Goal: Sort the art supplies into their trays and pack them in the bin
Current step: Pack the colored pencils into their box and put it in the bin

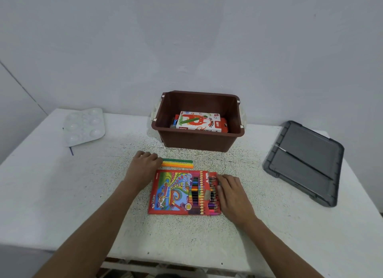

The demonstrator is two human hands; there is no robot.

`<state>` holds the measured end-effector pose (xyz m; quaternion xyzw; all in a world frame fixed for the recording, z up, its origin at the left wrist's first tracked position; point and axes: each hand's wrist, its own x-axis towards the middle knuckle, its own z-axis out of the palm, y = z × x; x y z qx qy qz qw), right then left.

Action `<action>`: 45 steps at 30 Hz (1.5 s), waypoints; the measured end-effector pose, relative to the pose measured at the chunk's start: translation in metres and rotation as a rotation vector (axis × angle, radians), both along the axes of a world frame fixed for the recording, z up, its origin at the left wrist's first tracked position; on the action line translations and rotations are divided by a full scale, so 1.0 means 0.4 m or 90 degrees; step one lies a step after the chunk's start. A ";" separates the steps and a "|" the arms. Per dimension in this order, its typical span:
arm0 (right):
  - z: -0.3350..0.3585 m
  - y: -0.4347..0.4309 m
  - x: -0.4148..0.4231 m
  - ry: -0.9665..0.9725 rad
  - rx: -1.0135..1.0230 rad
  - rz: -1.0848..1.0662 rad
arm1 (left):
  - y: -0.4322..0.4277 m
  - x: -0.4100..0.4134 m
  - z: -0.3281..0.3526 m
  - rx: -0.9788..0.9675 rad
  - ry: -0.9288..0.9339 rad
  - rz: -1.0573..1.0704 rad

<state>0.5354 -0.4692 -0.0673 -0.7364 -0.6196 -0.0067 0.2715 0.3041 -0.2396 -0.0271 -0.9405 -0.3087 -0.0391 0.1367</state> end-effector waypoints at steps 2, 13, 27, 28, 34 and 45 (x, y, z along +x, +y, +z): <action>-0.002 0.000 0.001 0.002 0.002 0.000 | -0.002 0.001 0.000 0.011 0.014 -0.010; -0.004 0.000 0.003 -0.012 -0.013 0.009 | -0.020 -0.009 -0.016 0.013 -0.137 -0.075; 0.058 0.059 -0.032 0.126 0.048 -0.042 | -0.146 0.102 0.032 -0.396 -0.600 0.062; 0.064 0.066 -0.036 0.123 0.055 -0.037 | -0.152 0.110 0.037 -0.462 -0.618 0.083; 0.084 0.096 -0.056 0.091 0.076 -0.009 | -0.186 0.124 0.043 -0.729 -0.681 0.082; 0.078 0.080 -0.044 0.059 0.044 0.027 | -0.216 0.114 0.047 -0.825 -0.676 0.086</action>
